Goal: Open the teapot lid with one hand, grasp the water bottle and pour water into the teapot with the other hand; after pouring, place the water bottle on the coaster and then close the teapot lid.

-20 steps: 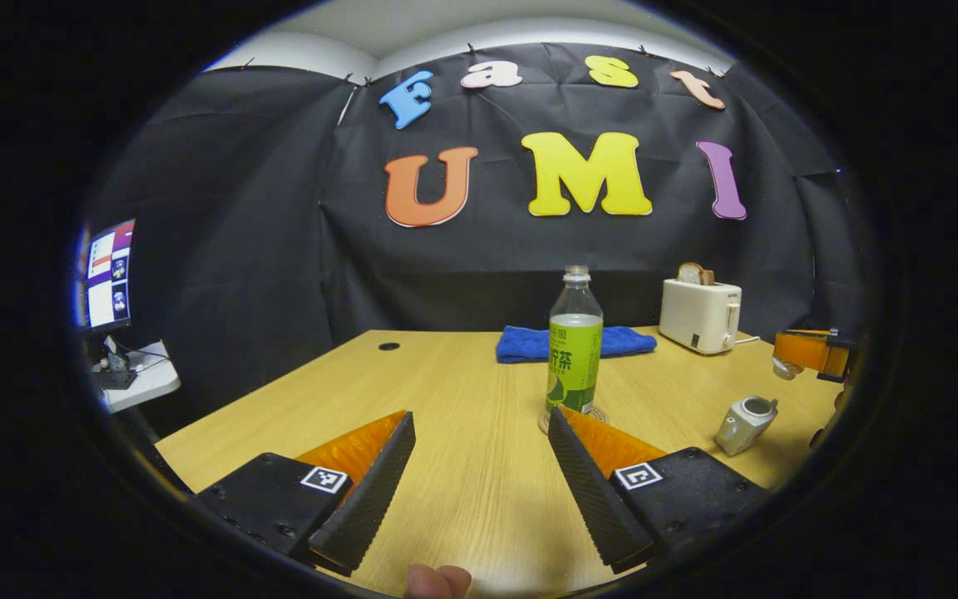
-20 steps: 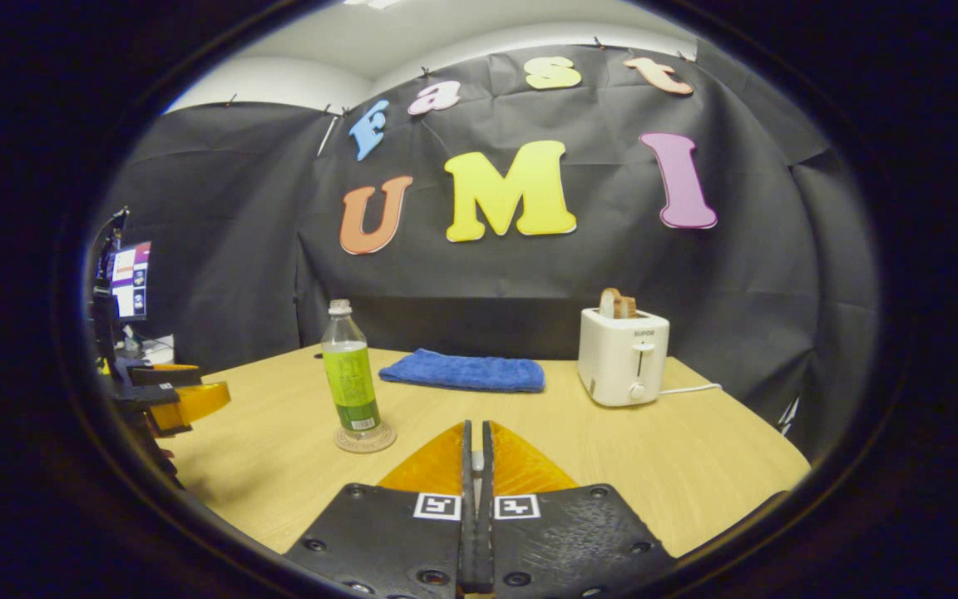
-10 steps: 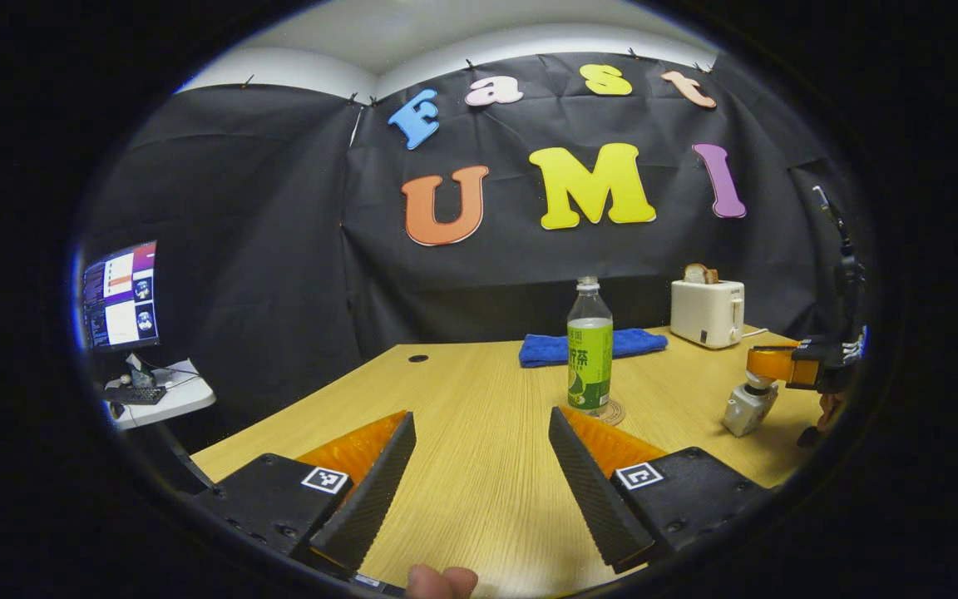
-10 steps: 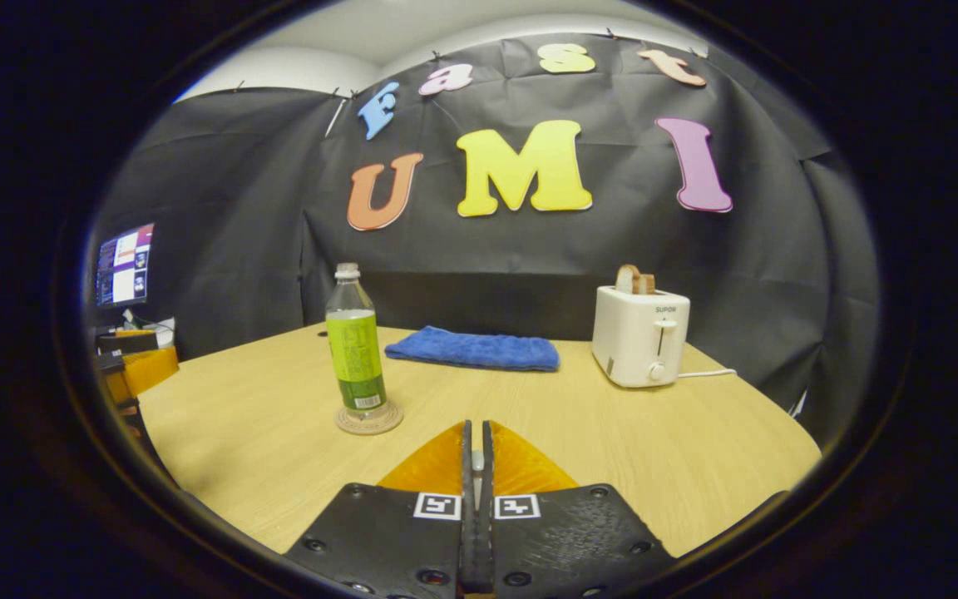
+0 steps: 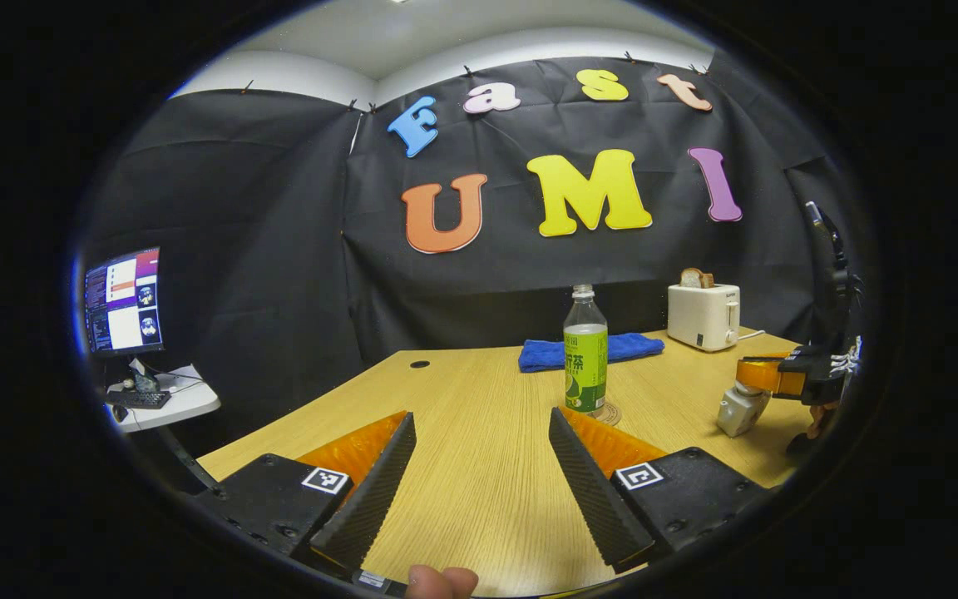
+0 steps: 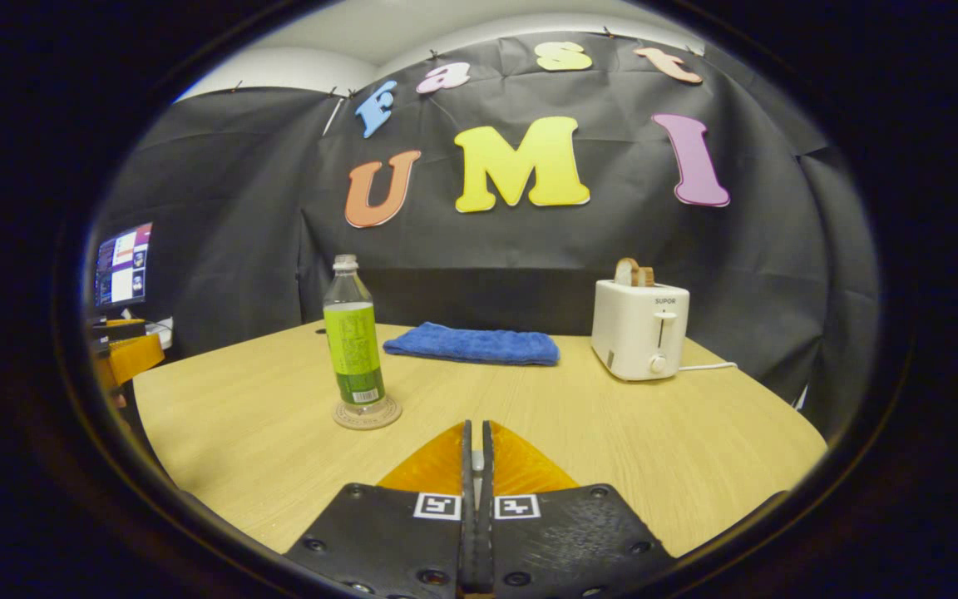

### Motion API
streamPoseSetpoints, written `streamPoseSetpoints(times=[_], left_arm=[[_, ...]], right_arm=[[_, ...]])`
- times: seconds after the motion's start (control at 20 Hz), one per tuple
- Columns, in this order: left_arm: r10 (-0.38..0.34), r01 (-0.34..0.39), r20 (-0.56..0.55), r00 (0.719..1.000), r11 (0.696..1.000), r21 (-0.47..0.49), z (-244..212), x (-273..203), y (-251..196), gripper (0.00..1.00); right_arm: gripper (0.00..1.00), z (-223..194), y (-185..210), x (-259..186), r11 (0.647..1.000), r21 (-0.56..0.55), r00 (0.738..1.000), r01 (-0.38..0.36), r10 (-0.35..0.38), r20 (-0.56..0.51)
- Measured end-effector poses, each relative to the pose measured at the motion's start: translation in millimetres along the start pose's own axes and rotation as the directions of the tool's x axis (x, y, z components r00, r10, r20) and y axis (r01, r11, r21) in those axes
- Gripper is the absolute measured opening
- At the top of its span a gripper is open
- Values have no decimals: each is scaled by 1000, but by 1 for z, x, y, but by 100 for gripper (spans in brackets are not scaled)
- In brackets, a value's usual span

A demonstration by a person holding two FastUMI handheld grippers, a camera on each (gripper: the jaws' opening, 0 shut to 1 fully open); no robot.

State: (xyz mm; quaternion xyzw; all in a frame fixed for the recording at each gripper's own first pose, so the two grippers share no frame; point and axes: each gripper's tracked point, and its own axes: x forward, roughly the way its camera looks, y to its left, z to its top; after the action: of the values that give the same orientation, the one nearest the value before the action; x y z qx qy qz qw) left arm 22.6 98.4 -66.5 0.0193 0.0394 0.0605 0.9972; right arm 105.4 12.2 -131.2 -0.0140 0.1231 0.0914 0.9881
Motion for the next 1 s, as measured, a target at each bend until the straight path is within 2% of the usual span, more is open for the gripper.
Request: streamPoseSetpoints(times=[0.4,0.5,0.6,0.75,0.8,0.85,0.9,0.95,1.0], left_arm=[[-2,2,6,1000,1000,3,4,-4,-5,100],[-6,6,8,1000,1000,0,6,-7,-9,100],[-10,10,9,1000,1000,-7,6,-9,-12,100],[-9,10,14,1000,1000,-27,8,-14,-15,100],[-10,10,14,1000,999,-33,9,-17,-17,100],[-9,10,17,1000,999,-40,10,-19,-18,100],[-12,13,26,1000,999,-48,13,-22,-21,100],[-19,21,36,999,998,-51,17,-24,-25,100],[-29,31,48,998,998,-50,21,-26,-31,100]], right_arm=[[0,-6,-3,1,1000,7,1000,12,-12,1],[5,-1,-3,-1,1000,8,1000,15,-15,13],[20,9,-1,-4,1000,17,999,12,-13,40],[75,22,-5,-15,998,56,996,25,-30,88],[79,26,-7,-20,997,65,994,30,-36,100],[93,29,-11,-24,997,67,993,47,-54,106],[92,31,-18,-31,995,67,991,67,-74,112],[97,34,-23,-40,994,68,988,83,-91,122],[97,41,-29,-51,993,72,985,96,-105,136]])
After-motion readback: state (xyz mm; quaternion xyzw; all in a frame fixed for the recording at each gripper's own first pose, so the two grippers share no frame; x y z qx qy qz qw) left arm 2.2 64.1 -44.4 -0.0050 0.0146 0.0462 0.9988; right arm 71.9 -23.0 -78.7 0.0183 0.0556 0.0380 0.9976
